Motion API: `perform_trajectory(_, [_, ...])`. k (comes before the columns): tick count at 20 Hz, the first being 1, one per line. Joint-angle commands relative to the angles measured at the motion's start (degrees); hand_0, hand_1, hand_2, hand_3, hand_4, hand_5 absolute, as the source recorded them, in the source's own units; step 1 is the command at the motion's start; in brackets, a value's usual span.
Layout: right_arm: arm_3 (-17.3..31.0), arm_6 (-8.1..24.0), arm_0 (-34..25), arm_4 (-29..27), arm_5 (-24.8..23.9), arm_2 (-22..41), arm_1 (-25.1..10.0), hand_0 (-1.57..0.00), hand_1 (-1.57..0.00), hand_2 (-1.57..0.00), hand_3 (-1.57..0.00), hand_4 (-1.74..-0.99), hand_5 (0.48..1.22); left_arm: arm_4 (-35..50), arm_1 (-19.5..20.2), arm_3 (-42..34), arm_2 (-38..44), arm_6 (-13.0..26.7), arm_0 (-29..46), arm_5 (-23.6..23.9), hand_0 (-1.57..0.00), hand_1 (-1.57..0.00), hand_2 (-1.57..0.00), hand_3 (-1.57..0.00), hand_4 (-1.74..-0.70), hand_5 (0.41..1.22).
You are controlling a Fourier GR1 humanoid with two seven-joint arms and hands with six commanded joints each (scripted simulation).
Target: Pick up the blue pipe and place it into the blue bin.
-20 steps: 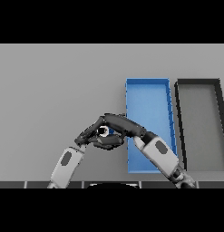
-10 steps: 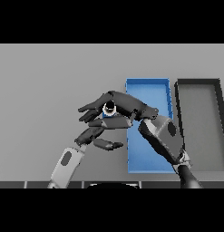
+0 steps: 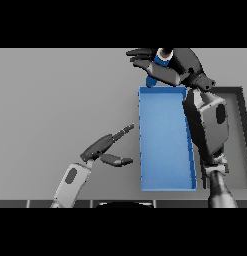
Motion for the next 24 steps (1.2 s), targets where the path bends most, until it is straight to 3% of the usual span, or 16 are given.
perform_trajectory(1, [0.36, 0.27, 1.76, 0.96, 0.2, -0.73, -1.31, -1.57, -1.57, -1.57, -1.57, -1.741, 1.221, -0.41, 0.08, -0.05, -0.13, 0.36, 0.19, 0.24, 0.0, 0.0, 0.0, 0.0, -0.88, 0.411])
perform_trajectory(5, [2.36, 1.4, 7.92, 2.65, 1.03, -3.35, -2.91, -1.57, -1.57, -1.57, -1.57, -1.741, 1.221, -0.64, 0.36, -0.47, -0.37, 0.68, -0.14, 0.02, 0.0, 0.0, 0.0, 0.0, -0.87, 0.418])
perform_trajectory(11, [-4.24, 4.52, 23.53, 4.19, 0.68, -3.56, -3.45, -1.57, -1.57, -1.57, -1.57, -1.741, 1.221, -0.22, 0.3, -0.31, -0.49, -0.62, 1.13, -0.1, 0.0, 0.0, 0.0, 0.0, -0.88, 0.422])
perform_trajectory(14, [-5.47, 4.52, 29.99, 4.24, -4.07, -0.34, -5.51, -1.57, -1.57, -1.57, -1.57, -1.741, 1.221, -0.34, 0.04, -0.65, -0.95, -0.06, 1.69, 0.03, 0.0, 0.0, 0.0, 0.0, -0.88, 0.427])
perform_trajectory(19, [-6.62, 4.52, 37.13, 1.92, -17.23, 10.66, -13.6, -1.57, -1.57, -1.57, -1.52, -1.741, 1.221, -0.33, 0.27, -0.58, -0.75, 0.06, 1.43, 0.05, 0.0, 0.0, 0.0, 0.0, -0.89, 0.422])
perform_trajectory(20, [-6.71, 4.52, 37.29, 1.36, -19.42, 12.8, -15.14, -1.57, -1.57, -1.57, -1.26, -1.741, 1.221, 0.29, 0.53, -1.15, -0.53, 0.38, 1.58, -0.31, 0.0, 0.0, 0.0, 0.0, -0.89, 0.42])
perform_trajectory(24, [-3.74, 4.13, 36.2, -1.95, -29.18, 24.56, -22.31, -1.57, -1.55, -1.57, -0.85, -1.741, 1.221, -0.06, 0.75, -1.44, -0.64, -0.26, 1.91, -0.06, 0.0, 0.0, 0.0, 0.0, -0.88, 0.421])
